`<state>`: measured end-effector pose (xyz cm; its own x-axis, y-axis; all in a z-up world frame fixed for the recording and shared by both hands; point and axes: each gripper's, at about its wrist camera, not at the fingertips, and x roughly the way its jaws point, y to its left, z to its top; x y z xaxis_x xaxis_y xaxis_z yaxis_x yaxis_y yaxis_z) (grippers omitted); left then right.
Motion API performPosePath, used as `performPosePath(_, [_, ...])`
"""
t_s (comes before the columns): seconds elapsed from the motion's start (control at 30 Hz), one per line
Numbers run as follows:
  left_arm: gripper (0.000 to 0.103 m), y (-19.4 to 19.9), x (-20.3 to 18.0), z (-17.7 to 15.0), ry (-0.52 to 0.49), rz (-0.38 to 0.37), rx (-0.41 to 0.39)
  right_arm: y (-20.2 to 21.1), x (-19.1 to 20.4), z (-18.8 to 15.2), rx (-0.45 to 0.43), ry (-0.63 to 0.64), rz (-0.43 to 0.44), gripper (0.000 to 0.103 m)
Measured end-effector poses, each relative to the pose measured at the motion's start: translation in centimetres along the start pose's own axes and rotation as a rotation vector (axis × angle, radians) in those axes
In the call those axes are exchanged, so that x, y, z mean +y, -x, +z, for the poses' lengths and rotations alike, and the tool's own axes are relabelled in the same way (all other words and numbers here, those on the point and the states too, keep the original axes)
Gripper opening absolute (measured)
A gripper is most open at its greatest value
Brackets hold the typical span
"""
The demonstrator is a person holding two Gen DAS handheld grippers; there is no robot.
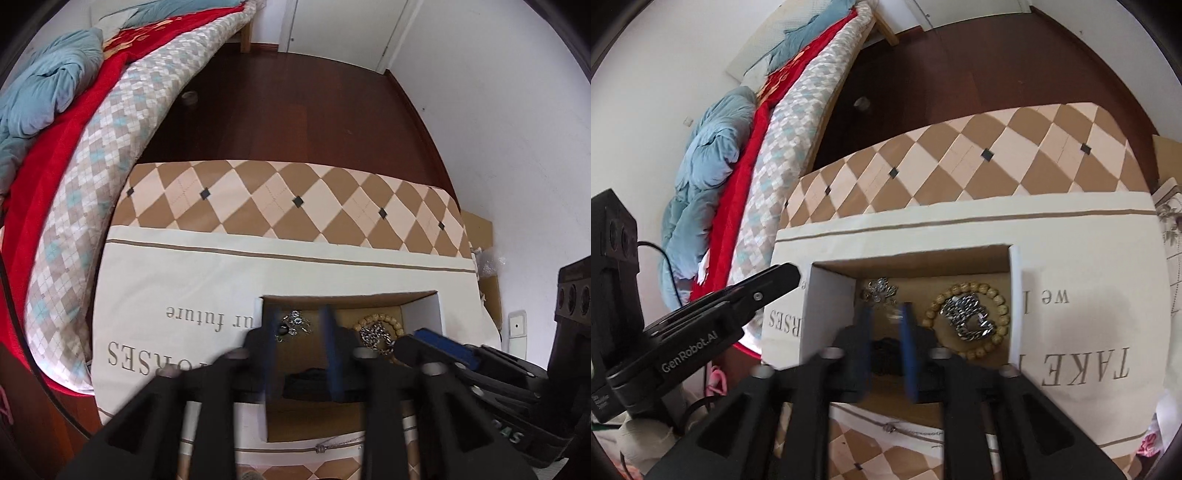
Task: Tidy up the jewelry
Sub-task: 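Lower the ring and earring into the white box and open both tools, then lift both open tools out of the white box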
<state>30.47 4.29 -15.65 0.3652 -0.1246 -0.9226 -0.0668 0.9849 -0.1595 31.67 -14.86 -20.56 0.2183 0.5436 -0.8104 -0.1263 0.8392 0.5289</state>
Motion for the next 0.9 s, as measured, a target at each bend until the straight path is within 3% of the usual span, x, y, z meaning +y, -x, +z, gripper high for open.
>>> performPosePath(0.07, [0.072,0.5,0.2,0.1,0.002,0.004,-0.024,0.5,-0.1,0.1,-0.01,-0.009,-0.006,0.042])
performPosePath(0.17, [0.074,1.4,0.3,0.2,-0.001,0.027,-0.046,1.8,0.4,0.2,-0.05,0.027,-0.076,0.043])
performPosePath(0.27, [0.1,2.2,0.3,-0.3,-0.018,0.081,-0.071,3.2,1.2,-0.6,-0.092,0.082,-0.197,0.058])
performPosePath(0.33, [0.101,2.8,0.3,-1.1,-0.032,0.118,-0.099,3.8,1.6,-1.3,-0.112,0.122,-0.297,0.078])
performPosePath(0.43, [0.102,3.6,0.5,-2.6,-0.044,0.164,-0.133,4.7,1.9,-2.8,-0.135,0.165,-0.419,0.099])
performPosePath(0.63, [0.103,4.8,1.0,-5.8,-0.051,0.202,-0.158,5.2,2.4,-5.8,-0.152,0.205,-0.52,0.103])
performPosePath(0.9, [0.103,8.2,1.0,-9.0,-0.039,0.205,-0.206,9.1,3.8,-9.1,-0.23,0.208,-0.515,0.103])
